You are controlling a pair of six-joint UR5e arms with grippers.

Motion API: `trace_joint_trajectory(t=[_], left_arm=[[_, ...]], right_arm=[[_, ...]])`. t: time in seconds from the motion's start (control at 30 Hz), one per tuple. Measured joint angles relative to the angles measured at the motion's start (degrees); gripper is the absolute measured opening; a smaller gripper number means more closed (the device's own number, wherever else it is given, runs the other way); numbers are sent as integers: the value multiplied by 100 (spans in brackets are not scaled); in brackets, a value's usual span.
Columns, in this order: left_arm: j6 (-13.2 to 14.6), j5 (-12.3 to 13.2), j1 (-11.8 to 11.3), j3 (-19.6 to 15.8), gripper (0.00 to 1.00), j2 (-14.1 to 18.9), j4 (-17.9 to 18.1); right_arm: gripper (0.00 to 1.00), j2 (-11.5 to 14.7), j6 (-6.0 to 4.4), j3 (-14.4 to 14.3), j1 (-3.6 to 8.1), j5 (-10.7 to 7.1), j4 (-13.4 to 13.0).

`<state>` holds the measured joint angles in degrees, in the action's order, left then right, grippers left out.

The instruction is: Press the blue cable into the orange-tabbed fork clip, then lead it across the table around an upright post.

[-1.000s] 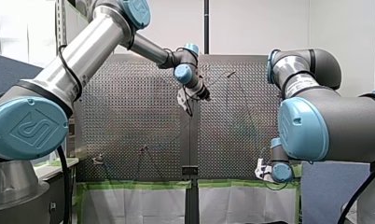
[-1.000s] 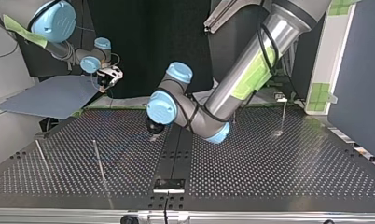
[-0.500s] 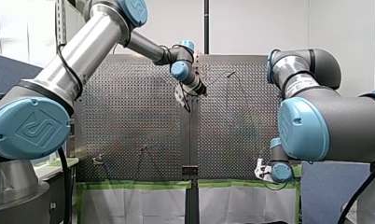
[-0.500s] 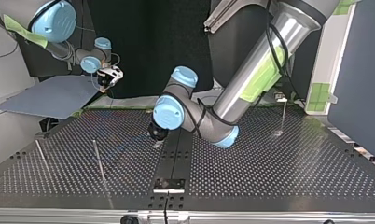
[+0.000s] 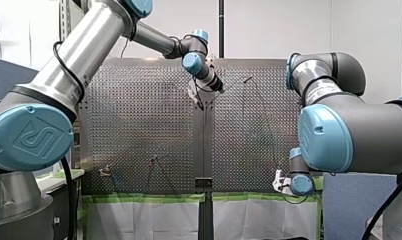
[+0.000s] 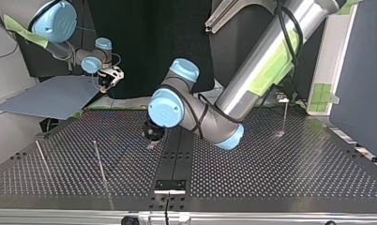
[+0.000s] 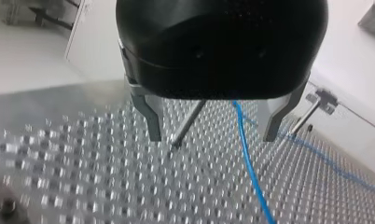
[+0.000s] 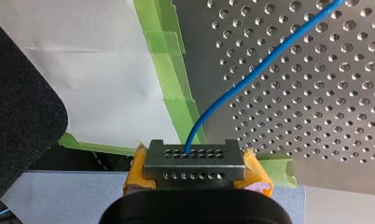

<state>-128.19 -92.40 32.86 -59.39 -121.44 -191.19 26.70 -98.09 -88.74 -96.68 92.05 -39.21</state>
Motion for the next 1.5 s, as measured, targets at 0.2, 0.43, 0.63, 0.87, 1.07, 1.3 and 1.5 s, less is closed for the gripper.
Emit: trace_joint_trajectory(t=[0.2, 0.43, 0.63, 0.87, 1.07, 1.3, 1.5], left_arm=[[298, 193, 146, -71, 100, 237, -332], [584, 542, 250, -133, 100, 423, -442], [924, 755, 266, 7, 100, 458, -191], [1041, 920, 263, 311, 100, 446, 187], [780, 1191, 248, 430, 100, 400, 494], [599, 1575, 323, 438, 100, 121, 890], [615, 1664, 349, 439, 100, -40, 1165]], right_arm=[[0, -1, 9, 0, -1, 5, 0], [0, -1, 33, 0, -5, 12, -1], [0, 1, 42, 3, -6, 20, -5], [0, 1, 43, 13, -6, 15, -1], [0, 1, 43, 15, -6, 14, 7], [0, 0, 39, 17, -6, 1, 8], [0, 0, 42, 17, -5, -2, 8]])
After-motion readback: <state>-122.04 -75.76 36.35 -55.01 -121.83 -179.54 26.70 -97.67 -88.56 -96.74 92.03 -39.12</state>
